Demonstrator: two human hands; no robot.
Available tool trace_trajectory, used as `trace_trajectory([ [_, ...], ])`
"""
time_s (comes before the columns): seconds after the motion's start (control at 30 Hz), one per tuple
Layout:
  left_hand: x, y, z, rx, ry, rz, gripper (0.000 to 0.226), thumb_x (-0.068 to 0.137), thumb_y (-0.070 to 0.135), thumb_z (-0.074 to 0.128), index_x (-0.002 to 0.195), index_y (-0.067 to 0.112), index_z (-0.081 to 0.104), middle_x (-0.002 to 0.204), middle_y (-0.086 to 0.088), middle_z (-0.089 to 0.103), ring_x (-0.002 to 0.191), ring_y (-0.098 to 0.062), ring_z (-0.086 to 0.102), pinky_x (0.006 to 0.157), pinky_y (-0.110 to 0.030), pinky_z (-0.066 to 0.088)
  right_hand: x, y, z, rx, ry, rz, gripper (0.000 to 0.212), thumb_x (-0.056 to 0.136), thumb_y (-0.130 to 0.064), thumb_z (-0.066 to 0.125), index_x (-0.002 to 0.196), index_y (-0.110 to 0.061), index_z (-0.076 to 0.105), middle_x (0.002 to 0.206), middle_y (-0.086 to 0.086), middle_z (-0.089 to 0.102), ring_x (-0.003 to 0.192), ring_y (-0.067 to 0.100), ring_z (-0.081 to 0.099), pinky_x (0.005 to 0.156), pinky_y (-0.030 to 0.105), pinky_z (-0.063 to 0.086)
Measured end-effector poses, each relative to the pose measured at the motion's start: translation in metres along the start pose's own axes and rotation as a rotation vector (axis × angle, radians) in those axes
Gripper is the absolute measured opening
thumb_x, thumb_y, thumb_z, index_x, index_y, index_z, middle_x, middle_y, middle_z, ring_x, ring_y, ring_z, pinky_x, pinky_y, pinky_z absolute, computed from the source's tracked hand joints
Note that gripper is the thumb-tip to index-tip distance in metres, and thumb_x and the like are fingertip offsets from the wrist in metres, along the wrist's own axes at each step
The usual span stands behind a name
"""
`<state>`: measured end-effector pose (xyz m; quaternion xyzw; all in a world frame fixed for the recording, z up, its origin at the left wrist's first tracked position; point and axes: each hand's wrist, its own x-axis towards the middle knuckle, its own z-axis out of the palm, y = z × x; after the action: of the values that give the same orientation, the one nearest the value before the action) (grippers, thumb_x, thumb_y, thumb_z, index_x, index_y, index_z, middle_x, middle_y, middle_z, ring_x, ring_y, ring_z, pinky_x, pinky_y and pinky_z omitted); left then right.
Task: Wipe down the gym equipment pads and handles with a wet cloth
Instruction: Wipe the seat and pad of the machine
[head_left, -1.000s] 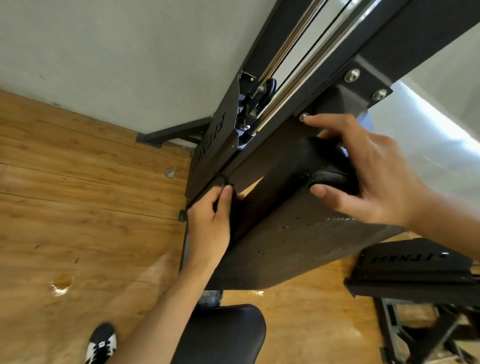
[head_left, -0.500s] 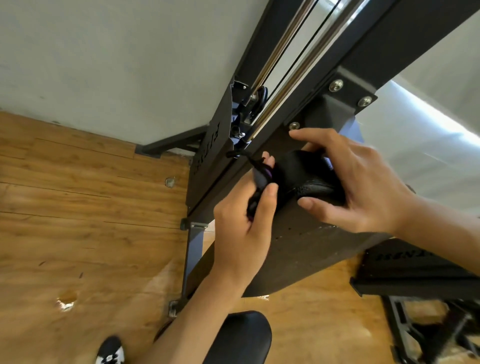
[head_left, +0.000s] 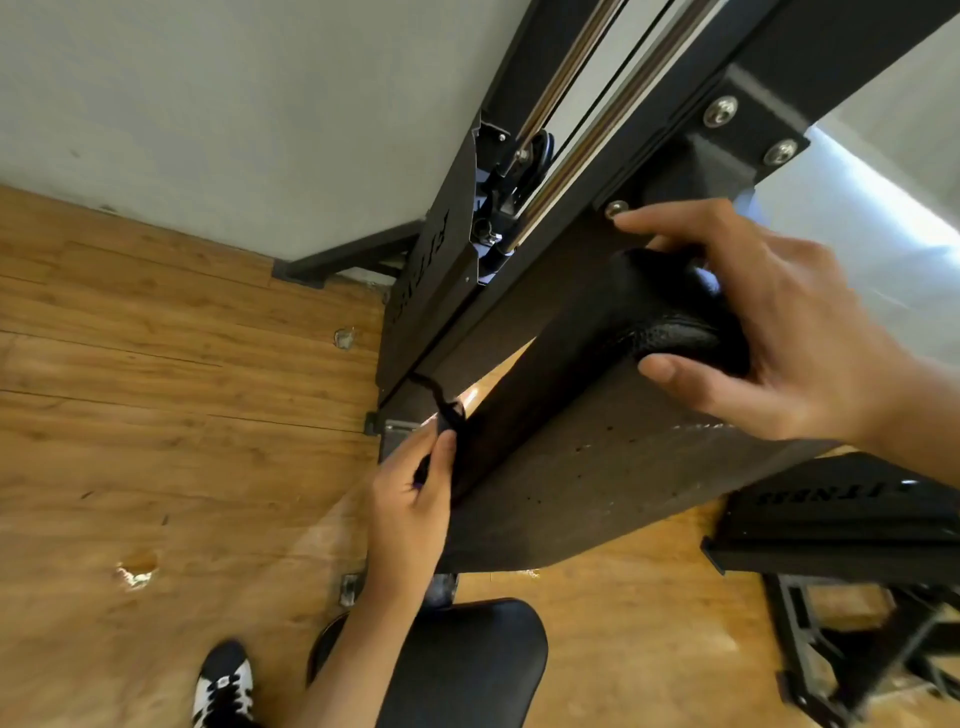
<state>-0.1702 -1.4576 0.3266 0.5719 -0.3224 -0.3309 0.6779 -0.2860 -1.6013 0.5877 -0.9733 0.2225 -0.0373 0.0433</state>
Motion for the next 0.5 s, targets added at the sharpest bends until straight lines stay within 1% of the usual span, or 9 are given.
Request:
trace_trajectory([
  [0.07,-0.022,-0.047,-0.014,0.064,0.028,-0.195,0.029,0.101,0.058,0.051,0.101,0.037,0.072,0.072,0.016,0.066,0.065,-0.003,0.062,0.064,-0.022,0.044,0.000,0.001,0.001,-0.020,0.002,-0.003,0.072,0.091,-0.052,0.053,0.142,-0.002,0.047,0.113,-0.003,0.054,0.103,0.010,0.056,0.085,0.016,0.042],
  [0.17,-0.048,-0.104,-0.036,0.160,0.010,-0.426,0.033,0.094,0.062,0.053,0.098,0.037,0.073,0.070,0.014,0.067,0.068,-0.011,0.065,0.067,-0.033,0.045,-0.001,0.001,0.003,-0.040,0.003,-0.004,0.071,0.090,-0.048,0.055,0.140,0.001,0.049,0.114,-0.004,0.053,0.103,0.005,0.052,0.088,0.010,0.039],
  [0.23,-0.055,-0.126,-0.043,0.153,0.027,-0.548,0.052,0.088,0.077,0.051,0.102,0.033,0.075,0.082,0.013,0.074,0.083,-0.012,0.070,0.077,-0.038,0.053,-0.001,0.001,0.003,-0.054,0.004,-0.006,0.070,0.090,-0.048,0.054,0.140,0.001,0.049,0.113,-0.004,0.053,0.101,0.003,0.051,0.089,0.005,0.037],
  [0.27,-0.056,-0.132,-0.044,0.152,0.032,-0.573,0.055,0.088,0.077,0.051,0.106,0.031,0.075,0.090,0.012,0.075,0.091,-0.007,0.069,0.088,-0.044,0.056,0.000,0.000,0.004,-0.058,0.005,-0.008,0.070,0.090,-0.048,0.054,0.140,0.001,0.049,0.113,-0.005,0.053,0.100,0.002,0.050,0.089,0.004,0.036],
  [0.33,-0.053,-0.119,-0.038,0.144,0.049,-0.559,0.035,0.094,0.058,0.053,0.109,0.032,0.071,0.102,0.011,0.074,0.101,0.001,0.065,0.104,-0.049,0.052,0.000,0.001,0.005,-0.058,0.003,-0.023,0.069,0.090,-0.047,0.054,0.139,0.001,0.049,0.112,-0.005,0.053,0.100,0.001,0.050,0.089,0.004,0.035],
  [0.37,-0.048,-0.103,-0.032,0.123,0.063,-0.542,0.025,0.096,0.049,0.053,0.106,0.034,0.070,0.102,0.011,0.073,0.099,0.002,0.065,0.104,-0.047,0.052,0.000,0.001,0.005,-0.058,0.004,-0.029,0.069,0.090,-0.047,0.054,0.139,0.001,0.049,0.112,-0.005,0.053,0.101,0.001,0.050,0.090,0.003,0.035],
  [0.4,-0.041,-0.083,-0.025,0.087,0.073,-0.512,0.017,0.099,0.042,0.053,0.102,0.037,0.069,0.098,0.009,0.073,0.094,0.002,0.066,0.099,-0.041,0.054,0.001,0.001,0.005,-0.059,0.007,-0.029,0.069,0.090,-0.047,0.055,0.139,0.001,0.049,0.112,-0.005,0.053,0.101,0.002,0.051,0.090,0.003,0.034],
  [0.47,-0.027,-0.035,-0.012,0.018,0.057,-0.424,0.018,0.102,0.037,0.052,0.097,0.039,0.069,0.087,0.005,0.072,0.084,-0.001,0.067,0.080,-0.026,0.052,0.001,0.000,0.005,-0.049,0.008,-0.023,0.069,0.090,-0.048,0.055,0.139,0.001,0.049,0.112,-0.004,0.054,0.103,0.006,0.053,0.089,0.004,0.035],
  [0.5,-0.017,-0.009,-0.006,0.000,0.026,-0.346,0.021,0.102,0.041,0.050,0.100,0.038,0.070,0.088,0.007,0.072,0.085,-0.001,0.067,0.076,-0.020,0.049,0.001,0.000,0.004,-0.041,0.007,-0.019,0.070,0.090,-0.049,0.054,0.140,0.000,0.049,0.113,-0.002,0.056,0.104,0.010,0.056,0.088,0.007,0.038],
])
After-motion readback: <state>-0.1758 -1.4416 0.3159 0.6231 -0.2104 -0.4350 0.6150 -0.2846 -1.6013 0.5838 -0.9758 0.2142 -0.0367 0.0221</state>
